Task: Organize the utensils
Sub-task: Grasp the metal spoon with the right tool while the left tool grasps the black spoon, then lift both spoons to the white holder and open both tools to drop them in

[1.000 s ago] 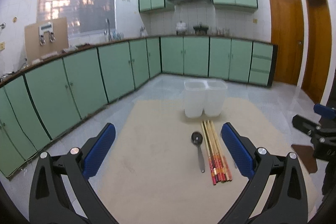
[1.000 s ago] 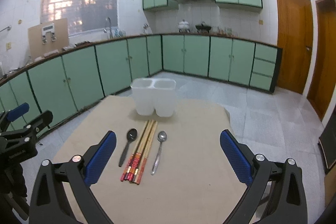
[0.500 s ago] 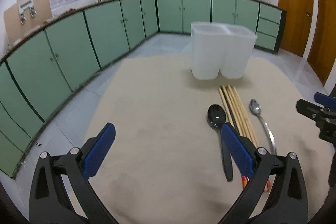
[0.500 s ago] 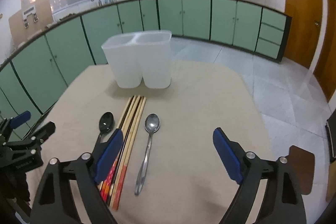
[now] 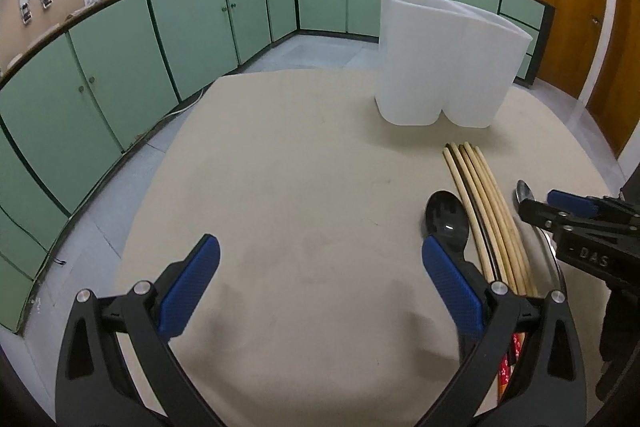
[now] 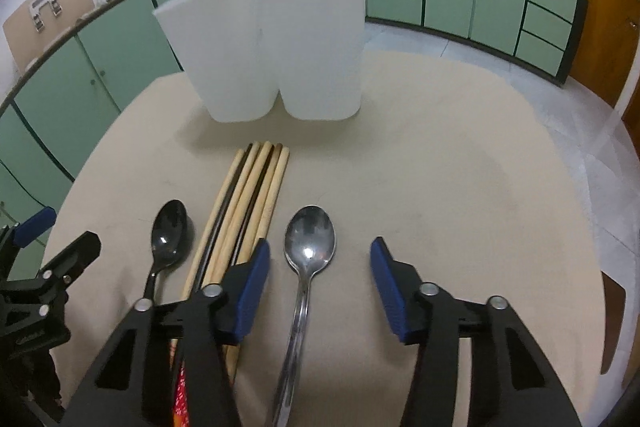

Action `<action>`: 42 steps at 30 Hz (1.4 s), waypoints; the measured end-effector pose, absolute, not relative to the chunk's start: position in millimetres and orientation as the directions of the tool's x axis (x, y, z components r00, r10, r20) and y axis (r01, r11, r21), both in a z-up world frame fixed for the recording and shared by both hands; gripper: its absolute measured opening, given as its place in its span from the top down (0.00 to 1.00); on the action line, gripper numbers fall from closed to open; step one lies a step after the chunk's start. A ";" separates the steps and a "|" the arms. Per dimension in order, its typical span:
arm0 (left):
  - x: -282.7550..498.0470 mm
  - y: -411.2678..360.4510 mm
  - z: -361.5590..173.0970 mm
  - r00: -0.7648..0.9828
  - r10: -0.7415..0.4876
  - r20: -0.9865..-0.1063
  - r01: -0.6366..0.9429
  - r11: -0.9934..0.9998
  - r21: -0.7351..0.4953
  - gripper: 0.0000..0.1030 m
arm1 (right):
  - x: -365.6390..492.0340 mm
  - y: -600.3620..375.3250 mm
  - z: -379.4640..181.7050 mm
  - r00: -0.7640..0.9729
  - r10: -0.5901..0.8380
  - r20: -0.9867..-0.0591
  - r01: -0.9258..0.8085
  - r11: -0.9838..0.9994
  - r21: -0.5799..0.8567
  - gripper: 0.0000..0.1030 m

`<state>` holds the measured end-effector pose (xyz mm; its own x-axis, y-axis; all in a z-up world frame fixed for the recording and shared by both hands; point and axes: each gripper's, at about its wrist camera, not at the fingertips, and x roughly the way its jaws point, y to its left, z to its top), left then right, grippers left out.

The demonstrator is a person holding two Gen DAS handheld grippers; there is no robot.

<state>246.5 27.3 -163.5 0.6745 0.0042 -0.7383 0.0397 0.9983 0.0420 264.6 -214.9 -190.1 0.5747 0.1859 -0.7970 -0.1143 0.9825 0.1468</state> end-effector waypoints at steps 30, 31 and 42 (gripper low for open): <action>302.1 -29.1 -193.2 0.570 -0.054 -0.820 0.127 0.992 0.022 0.05 | 270.6 -227.8 -193.2 0.587 0.180 -0.790 -0.145 0.983 0.115 0.72; 301.0 -28.1 -192.2 0.570 -0.054 -0.820 0.123 0.992 0.020 0.05 | 271.1 -230.4 -193.0 0.583 0.184 -0.791 -0.148 0.982 0.120 0.72; 285.5 -20.4 -181.8 0.601 -0.144 -0.786 0.174 0.984 -0.047 0.66 | 281.2 -248.9 -190.5 0.555 0.239 -0.797 -0.173 0.970 0.170 0.73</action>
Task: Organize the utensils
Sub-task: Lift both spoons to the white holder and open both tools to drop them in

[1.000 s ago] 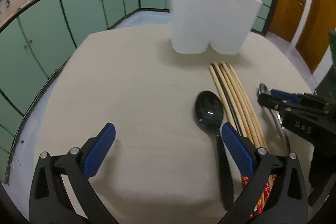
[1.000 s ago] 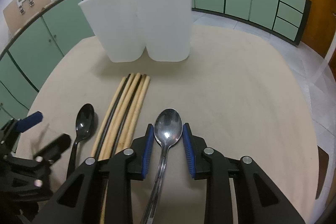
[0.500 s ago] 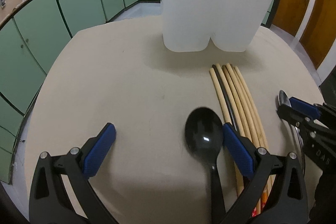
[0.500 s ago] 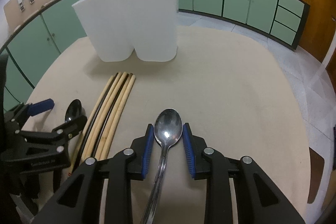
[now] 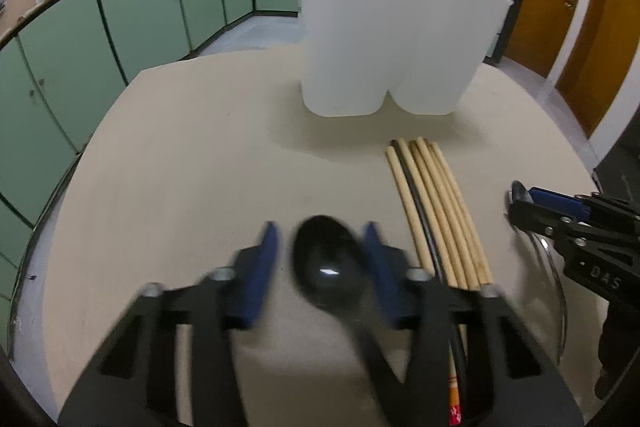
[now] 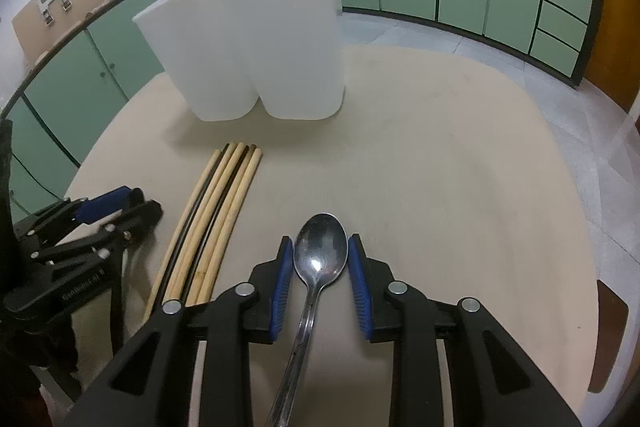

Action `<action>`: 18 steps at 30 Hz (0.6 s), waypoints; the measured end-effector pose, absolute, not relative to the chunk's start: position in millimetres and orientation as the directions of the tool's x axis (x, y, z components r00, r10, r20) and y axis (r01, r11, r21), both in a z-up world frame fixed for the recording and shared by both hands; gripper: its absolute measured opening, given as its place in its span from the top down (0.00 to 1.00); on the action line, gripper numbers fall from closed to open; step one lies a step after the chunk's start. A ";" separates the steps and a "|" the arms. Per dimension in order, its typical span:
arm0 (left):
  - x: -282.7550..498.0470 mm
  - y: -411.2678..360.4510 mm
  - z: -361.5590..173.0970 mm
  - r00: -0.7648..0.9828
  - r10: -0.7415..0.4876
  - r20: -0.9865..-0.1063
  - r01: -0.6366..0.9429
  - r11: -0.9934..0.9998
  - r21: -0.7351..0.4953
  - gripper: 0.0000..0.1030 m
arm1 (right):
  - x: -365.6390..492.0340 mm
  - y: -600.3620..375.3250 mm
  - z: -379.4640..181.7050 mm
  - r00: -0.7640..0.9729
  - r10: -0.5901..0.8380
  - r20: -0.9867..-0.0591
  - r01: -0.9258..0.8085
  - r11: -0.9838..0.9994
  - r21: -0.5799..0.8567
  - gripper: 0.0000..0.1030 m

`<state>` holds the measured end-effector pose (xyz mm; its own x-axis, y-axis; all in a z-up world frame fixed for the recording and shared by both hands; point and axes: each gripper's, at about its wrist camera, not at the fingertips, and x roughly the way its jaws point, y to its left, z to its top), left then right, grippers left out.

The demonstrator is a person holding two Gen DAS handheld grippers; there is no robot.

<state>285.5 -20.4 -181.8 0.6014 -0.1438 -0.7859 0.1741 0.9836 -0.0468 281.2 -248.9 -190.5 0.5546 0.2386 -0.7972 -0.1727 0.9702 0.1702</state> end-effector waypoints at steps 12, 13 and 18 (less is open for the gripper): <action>247.1 -12.4 -131.8 0.815 -0.234 -0.530 0.214 0.972 -0.100 0.66 | 246.2 -260.5 -143.5 0.788 0.274 -0.551 -0.212 0.962 0.175 0.73; 244.8 -14.2 -123.6 0.840 -0.231 -0.492 0.217 0.972 -0.085 0.66 | 246.1 -261.2 -139.0 0.798 0.283 -0.532 -0.218 0.959 0.182 0.73; 243.2 -23.7 -93.9 0.901 -0.231 -0.367 0.228 0.972 -0.054 0.66 | 251.6 -269.4 -109.8 0.837 0.345 -0.424 -0.267 0.935 0.232 0.73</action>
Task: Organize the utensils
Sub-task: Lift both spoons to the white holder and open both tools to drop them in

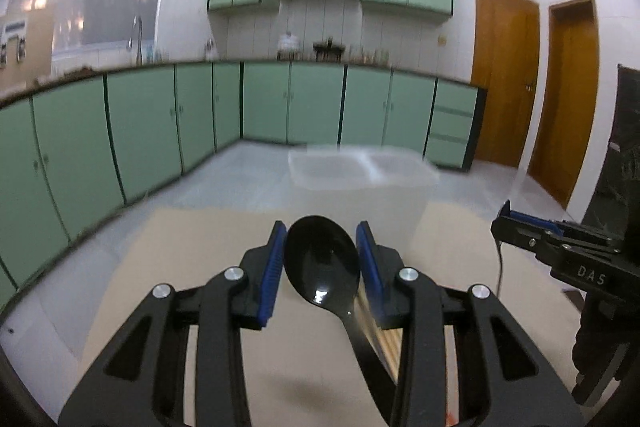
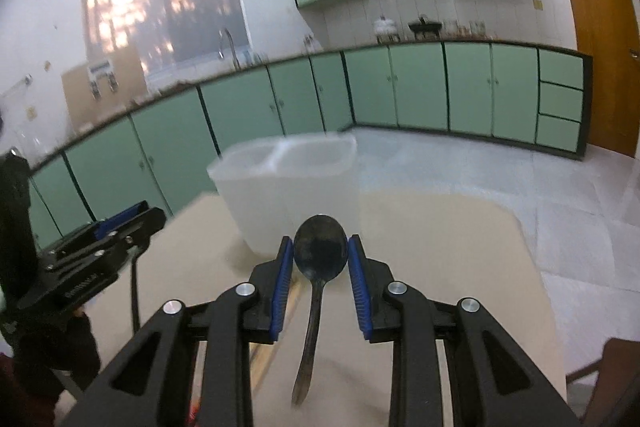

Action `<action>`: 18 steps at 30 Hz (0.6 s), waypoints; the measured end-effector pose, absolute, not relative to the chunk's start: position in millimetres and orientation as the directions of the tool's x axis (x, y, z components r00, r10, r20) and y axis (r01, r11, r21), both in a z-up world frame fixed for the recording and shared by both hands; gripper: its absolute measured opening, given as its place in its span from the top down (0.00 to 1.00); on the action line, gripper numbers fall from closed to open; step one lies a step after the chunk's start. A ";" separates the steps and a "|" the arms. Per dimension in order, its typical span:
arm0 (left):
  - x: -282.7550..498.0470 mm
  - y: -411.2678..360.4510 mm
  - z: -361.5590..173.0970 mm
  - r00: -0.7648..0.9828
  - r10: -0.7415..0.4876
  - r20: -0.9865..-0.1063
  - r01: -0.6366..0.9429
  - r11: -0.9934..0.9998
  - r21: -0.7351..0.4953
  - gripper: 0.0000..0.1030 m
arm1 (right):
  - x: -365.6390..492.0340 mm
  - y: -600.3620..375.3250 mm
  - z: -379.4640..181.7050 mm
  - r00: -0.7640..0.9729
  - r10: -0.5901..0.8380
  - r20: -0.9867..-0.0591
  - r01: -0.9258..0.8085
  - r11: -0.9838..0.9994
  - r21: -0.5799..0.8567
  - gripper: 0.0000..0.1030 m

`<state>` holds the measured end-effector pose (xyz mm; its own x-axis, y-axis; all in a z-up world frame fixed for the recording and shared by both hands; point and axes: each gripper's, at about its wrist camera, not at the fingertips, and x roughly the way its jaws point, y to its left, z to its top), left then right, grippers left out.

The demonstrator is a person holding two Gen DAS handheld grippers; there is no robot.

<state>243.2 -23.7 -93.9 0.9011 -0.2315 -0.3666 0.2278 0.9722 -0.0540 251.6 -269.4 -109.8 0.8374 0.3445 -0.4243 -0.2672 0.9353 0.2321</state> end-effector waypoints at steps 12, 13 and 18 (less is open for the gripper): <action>325.8 -60.1 -15.5 0.974 -0.186 -0.130 0.191 0.981 0.030 0.66 | 301.5 -292.7 -18.4 0.863 0.452 -0.226 -0.376 0.873 0.310 0.73; 334.4 -65.1 -11.7 0.977 -0.179 -0.117 0.185 0.982 0.043 0.66 | 305.9 -294.1 -11.8 0.868 0.447 -0.215 -0.376 0.876 0.302 0.73; 373.1 -85.5 -21.5 0.986 -0.131 -0.103 0.142 0.984 0.109 0.66 | 351.5 -284.0 5.2 0.890 0.403 -0.216 -0.349 0.904 0.247 0.73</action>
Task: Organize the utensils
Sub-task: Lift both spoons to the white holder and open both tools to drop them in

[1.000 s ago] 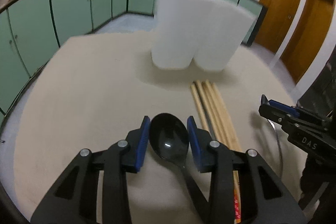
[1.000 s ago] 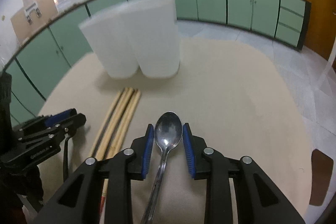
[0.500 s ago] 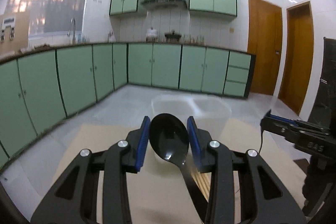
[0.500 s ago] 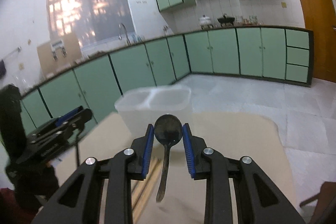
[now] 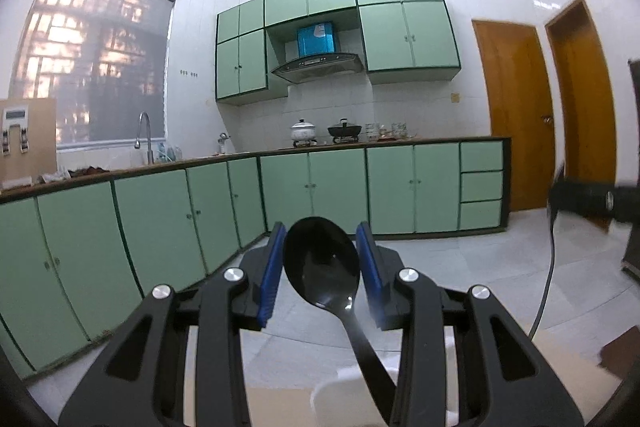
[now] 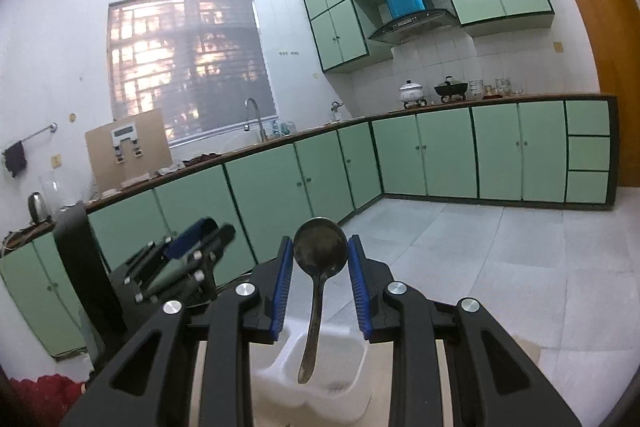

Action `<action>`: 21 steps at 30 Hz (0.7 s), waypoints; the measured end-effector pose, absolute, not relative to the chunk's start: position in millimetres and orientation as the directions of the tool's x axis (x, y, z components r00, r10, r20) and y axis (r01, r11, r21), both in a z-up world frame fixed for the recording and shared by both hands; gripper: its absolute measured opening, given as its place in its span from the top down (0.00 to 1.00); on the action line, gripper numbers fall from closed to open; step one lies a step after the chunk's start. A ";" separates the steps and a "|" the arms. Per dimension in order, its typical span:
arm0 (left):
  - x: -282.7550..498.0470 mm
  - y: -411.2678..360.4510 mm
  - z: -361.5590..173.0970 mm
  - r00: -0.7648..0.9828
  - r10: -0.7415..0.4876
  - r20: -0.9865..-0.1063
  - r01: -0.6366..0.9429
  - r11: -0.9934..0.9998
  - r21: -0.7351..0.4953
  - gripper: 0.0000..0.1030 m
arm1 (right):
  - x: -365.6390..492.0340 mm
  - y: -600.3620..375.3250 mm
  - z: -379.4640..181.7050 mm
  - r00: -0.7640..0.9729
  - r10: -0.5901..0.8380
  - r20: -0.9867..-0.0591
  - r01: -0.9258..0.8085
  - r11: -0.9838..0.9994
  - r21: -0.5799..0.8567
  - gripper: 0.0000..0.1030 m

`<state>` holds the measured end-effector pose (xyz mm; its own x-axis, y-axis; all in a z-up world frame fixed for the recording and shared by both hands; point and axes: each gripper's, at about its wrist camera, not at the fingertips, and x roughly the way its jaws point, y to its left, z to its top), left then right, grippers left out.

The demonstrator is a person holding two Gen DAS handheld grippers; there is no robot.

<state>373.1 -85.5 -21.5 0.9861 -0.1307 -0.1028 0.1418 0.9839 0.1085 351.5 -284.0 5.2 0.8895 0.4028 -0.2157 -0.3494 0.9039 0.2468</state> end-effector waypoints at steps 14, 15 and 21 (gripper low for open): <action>371.0 -60.5 -67.2 0.960 -0.172 -0.220 0.184 0.982 0.037 0.49 | 382.9 -264.2 -63.5 0.858 0.357 -0.370 -0.294 0.931 0.216 0.66; 365.8 -58.3 -66.5 0.959 -0.175 -0.221 0.185 0.982 0.027 0.48 | 381.3 -265.1 -64.8 0.859 0.352 -0.372 -0.288 0.933 0.218 0.62; 317.9 -42.6 -63.7 0.952 -0.171 -0.252 0.168 0.985 -0.035 0.28 | 331.8 -265.4 -68.9 0.882 0.276 -0.382 -0.240 0.961 0.139 0.27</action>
